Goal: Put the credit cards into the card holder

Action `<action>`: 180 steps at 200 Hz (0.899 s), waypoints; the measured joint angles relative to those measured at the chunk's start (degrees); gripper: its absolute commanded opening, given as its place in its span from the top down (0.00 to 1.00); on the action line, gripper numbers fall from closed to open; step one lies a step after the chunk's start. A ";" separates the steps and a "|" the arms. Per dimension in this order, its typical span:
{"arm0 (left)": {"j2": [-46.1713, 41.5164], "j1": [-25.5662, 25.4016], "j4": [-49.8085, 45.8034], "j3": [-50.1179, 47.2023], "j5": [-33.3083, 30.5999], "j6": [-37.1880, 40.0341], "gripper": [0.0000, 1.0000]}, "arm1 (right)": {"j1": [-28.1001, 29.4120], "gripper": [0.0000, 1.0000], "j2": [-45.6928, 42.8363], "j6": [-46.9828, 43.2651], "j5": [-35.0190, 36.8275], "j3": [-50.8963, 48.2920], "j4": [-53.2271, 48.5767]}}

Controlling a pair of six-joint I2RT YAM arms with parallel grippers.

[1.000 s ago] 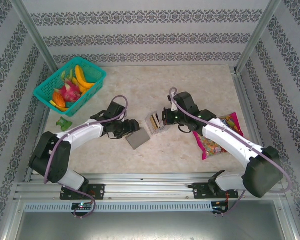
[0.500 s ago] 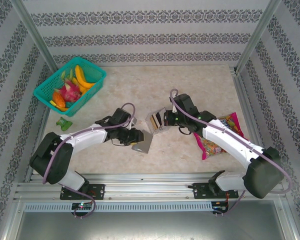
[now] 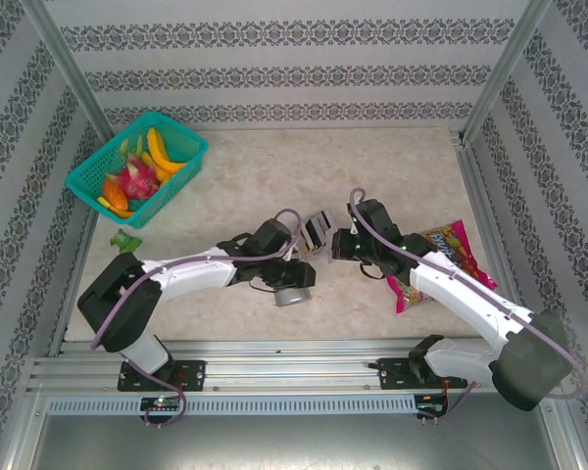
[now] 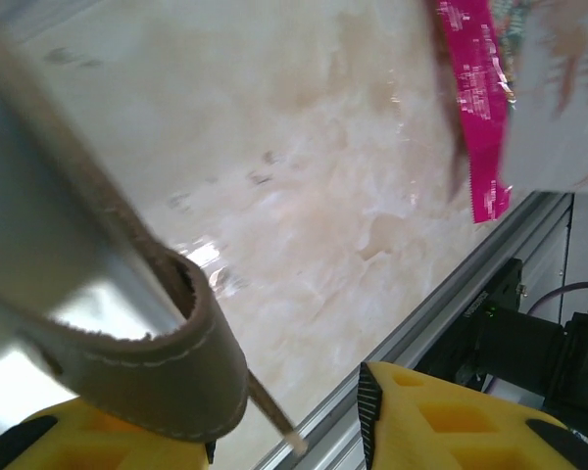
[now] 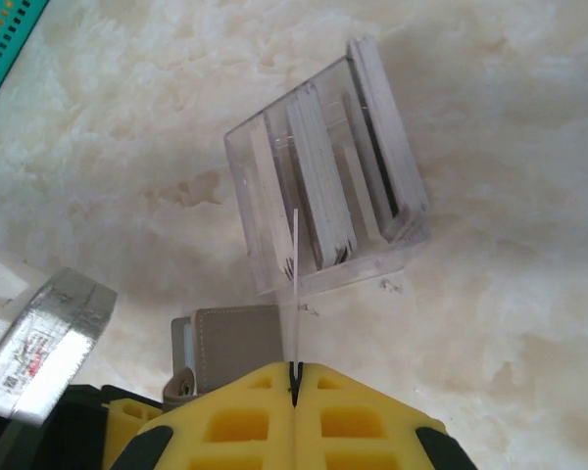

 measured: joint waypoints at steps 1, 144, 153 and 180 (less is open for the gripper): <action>0.22 -0.17 0.00 0.31 -0.07 0.02 0.56 | -0.09 1.00 -0.09 0.07 -0.07 -0.07 -0.02; 12.07 -5.20 -1.16 10.05 -11.04 2.54 0.79 | -8.55 1.00 -3.85 -1.88 -6.19 -3.65 -2.03; 10.78 -5.20 -1.14 8.22 -12.26 2.05 0.78 | -8.55 1.00 -3.82 -2.73 -5.99 -4.07 -2.21; 6.08 -5.20 0.15 1.77 -14.93 0.07 0.77 | -6.75 1.00 -2.43 -5.68 -5.16 -4.46 -3.15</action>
